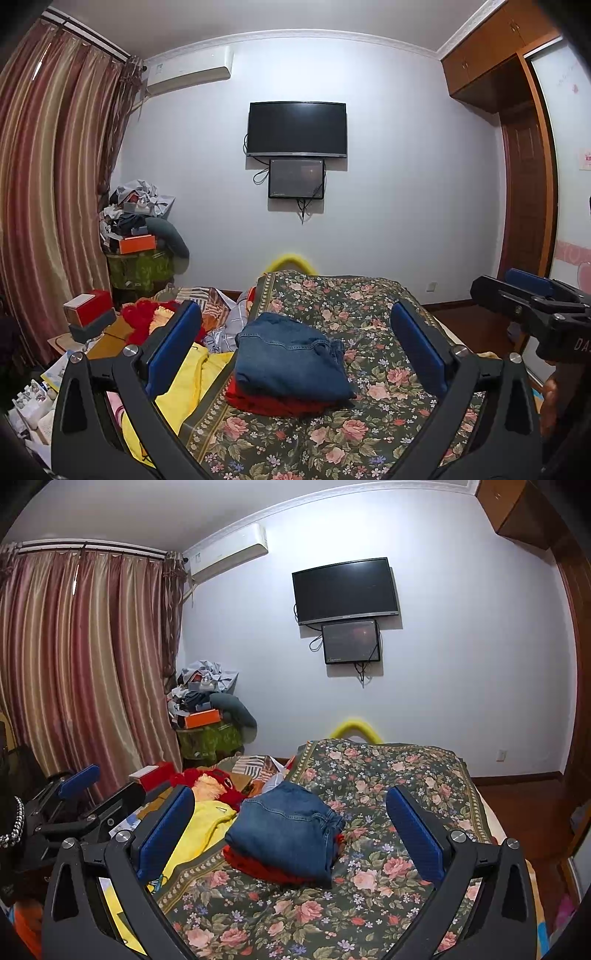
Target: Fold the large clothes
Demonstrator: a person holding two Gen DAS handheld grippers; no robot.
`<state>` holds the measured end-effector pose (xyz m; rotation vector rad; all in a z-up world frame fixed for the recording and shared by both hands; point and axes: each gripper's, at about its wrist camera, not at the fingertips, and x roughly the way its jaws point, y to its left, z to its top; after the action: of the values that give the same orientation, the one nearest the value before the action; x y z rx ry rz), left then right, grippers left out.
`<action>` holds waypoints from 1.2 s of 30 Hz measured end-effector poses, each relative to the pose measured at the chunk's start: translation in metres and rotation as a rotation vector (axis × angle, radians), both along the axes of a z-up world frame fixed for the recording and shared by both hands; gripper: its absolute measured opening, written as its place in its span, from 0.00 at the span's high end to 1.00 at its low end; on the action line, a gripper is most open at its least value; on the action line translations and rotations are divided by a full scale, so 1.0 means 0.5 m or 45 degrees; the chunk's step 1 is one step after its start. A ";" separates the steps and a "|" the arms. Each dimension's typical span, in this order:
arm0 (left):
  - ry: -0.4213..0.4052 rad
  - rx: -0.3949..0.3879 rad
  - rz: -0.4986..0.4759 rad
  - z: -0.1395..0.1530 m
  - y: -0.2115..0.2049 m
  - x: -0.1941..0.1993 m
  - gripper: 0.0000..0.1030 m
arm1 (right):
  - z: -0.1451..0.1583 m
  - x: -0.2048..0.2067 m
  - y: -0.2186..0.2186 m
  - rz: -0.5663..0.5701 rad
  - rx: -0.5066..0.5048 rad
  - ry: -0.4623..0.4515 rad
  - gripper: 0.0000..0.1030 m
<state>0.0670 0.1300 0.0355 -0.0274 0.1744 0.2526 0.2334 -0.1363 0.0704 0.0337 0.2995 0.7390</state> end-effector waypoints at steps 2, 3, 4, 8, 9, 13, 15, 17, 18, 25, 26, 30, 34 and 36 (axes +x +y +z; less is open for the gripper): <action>0.000 0.000 0.000 0.000 0.001 0.000 0.00 | 0.000 0.000 0.000 0.000 0.000 0.000 0.00; 0.001 0.000 -0.001 0.000 0.001 0.000 0.00 | 0.001 0.000 0.001 0.000 -0.001 0.000 0.00; 0.003 -0.001 -0.002 -0.002 0.000 0.001 0.00 | 0.002 0.001 0.002 -0.001 -0.002 -0.001 0.00; 0.011 -0.009 -0.015 -0.004 0.003 0.003 0.00 | 0.003 0.000 0.003 0.000 -0.004 -0.001 0.00; 0.014 -0.010 -0.017 -0.005 0.003 0.004 0.00 | 0.003 0.000 0.003 0.000 -0.003 0.000 0.00; 0.019 -0.020 -0.016 -0.006 0.011 0.004 0.00 | 0.003 -0.001 0.003 0.001 -0.003 -0.001 0.00; 0.019 -0.028 -0.015 -0.006 0.014 0.004 0.00 | 0.003 0.000 0.004 -0.003 -0.002 -0.003 0.00; 0.020 -0.034 -0.015 -0.006 0.017 0.004 0.00 | 0.003 0.001 0.005 -0.003 -0.003 -0.001 0.00; 0.020 -0.037 -0.017 -0.006 0.018 0.005 0.00 | 0.003 0.001 0.006 -0.003 -0.003 0.000 0.00; 0.045 -0.041 -0.045 -0.010 0.021 0.011 0.00 | 0.002 0.002 0.007 -0.005 -0.007 0.000 0.00; 0.046 -0.036 -0.045 -0.011 0.019 0.011 0.00 | 0.003 0.002 0.007 -0.005 -0.008 -0.001 0.00; 0.046 -0.040 -0.050 -0.011 0.017 0.012 0.00 | 0.002 0.002 0.008 -0.006 -0.008 -0.001 0.00; 0.042 -0.038 -0.036 -0.010 0.016 0.013 0.00 | 0.002 0.002 0.008 -0.006 -0.008 0.000 0.00; 0.046 -0.043 -0.042 -0.010 0.019 0.013 0.00 | 0.003 0.002 0.009 -0.008 -0.010 0.000 0.00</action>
<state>0.0735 0.1393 0.0304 -0.0539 0.2145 0.2175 0.2342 -0.1320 0.0720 0.0274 0.3017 0.7314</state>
